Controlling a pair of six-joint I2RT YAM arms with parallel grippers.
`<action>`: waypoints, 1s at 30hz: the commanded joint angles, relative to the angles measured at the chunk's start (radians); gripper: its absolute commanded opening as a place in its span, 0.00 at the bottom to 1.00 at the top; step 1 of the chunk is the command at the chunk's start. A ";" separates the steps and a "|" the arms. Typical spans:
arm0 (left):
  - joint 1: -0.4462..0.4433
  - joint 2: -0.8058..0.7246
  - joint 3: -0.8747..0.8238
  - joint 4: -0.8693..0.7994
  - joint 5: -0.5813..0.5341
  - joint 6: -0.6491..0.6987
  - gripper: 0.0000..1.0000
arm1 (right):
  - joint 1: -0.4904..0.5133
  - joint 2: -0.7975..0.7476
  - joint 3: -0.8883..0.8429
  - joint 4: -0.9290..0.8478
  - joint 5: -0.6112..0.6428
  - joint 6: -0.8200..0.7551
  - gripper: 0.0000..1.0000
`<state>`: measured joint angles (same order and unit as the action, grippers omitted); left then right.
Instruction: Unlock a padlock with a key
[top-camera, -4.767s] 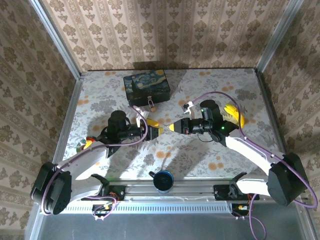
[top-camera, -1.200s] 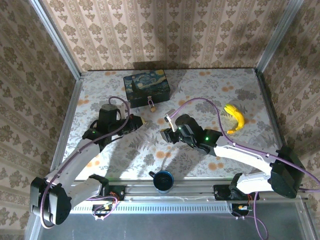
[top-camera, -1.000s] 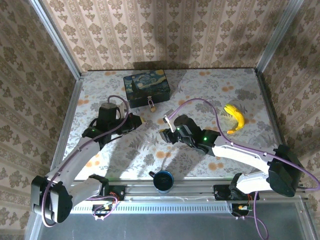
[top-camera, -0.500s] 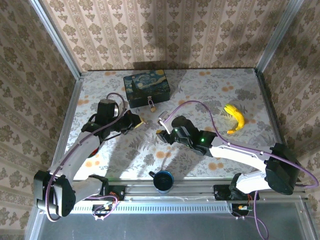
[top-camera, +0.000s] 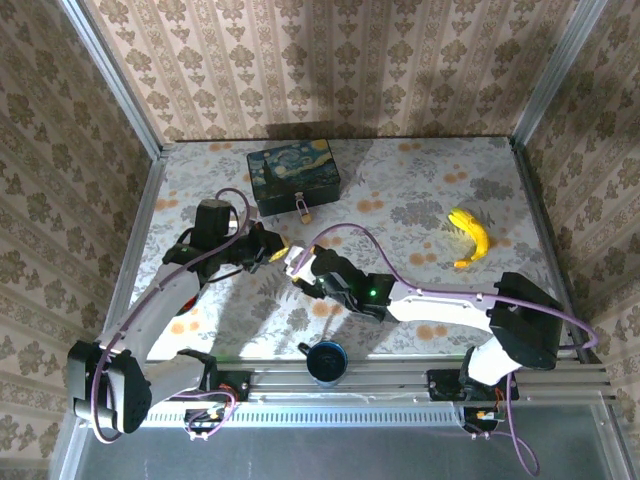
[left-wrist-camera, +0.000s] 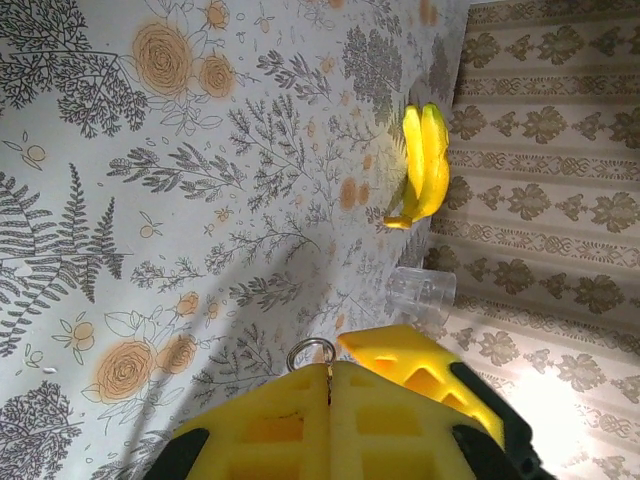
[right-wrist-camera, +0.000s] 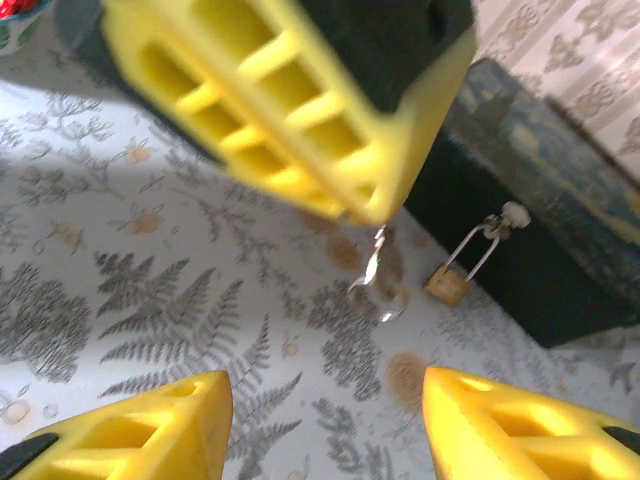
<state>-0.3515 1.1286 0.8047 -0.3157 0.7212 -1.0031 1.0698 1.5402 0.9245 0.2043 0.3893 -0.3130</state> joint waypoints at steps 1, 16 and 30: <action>0.009 -0.008 -0.012 -0.042 0.037 -0.014 0.00 | 0.004 0.017 0.035 0.093 0.062 -0.065 0.54; -0.012 0.003 -0.029 -0.044 0.078 -0.012 0.00 | 0.000 0.086 0.091 0.121 0.038 -0.118 0.34; -0.017 -0.002 -0.038 0.009 0.091 -0.028 0.00 | -0.001 0.068 0.102 0.039 -0.023 -0.080 0.00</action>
<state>-0.3534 1.1286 0.7784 -0.3279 0.7555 -1.0161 1.0714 1.6245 0.9958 0.2470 0.4000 -0.4198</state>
